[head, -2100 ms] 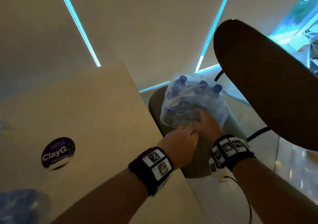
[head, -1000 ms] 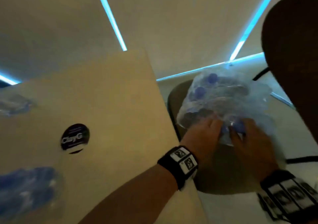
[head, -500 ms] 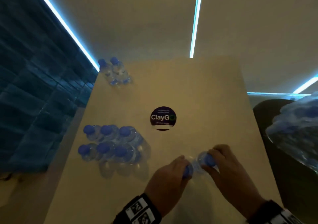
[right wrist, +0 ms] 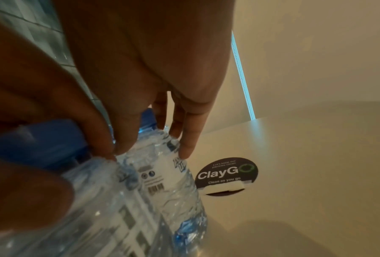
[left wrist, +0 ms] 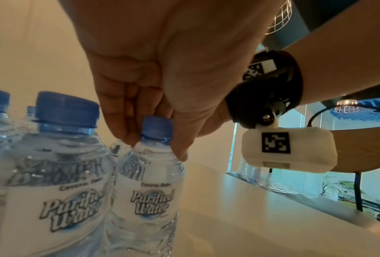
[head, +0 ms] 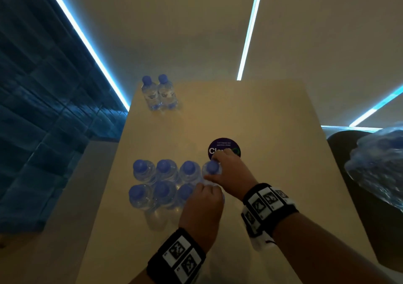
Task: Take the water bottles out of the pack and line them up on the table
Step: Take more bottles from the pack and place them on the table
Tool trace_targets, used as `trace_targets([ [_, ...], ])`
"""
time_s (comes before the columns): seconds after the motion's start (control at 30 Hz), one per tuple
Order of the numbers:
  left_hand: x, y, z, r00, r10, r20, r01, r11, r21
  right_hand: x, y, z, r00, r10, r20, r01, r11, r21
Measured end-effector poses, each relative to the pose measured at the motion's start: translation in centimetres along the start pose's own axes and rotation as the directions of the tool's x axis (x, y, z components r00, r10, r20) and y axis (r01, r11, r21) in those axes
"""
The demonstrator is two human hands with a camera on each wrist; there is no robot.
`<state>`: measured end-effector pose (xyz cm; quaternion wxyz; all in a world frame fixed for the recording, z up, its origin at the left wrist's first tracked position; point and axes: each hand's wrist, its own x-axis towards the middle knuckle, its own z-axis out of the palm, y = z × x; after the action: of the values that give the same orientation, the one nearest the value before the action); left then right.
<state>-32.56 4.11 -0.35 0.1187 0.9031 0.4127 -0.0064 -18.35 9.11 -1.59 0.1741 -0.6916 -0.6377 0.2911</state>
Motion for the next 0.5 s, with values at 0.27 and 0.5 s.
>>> trace_targets([
  [0.27, -0.6, 0.1, -1.5, 0.993, -0.045, -0.111, 0.047, 0.999, 0.016, -1.3, 1.9, -1.7, 0.999, -0.047, 0.006, 0.045, 0.986, 0.158],
  [0.5, 2.9, 8.5, -3.2, 0.961, 0.186, -0.207, -0.196, 0.98, -0.029, -12.1, 17.1, -10.7, 0.772, 0.496, -0.398, -0.364, 0.858, 0.363],
])
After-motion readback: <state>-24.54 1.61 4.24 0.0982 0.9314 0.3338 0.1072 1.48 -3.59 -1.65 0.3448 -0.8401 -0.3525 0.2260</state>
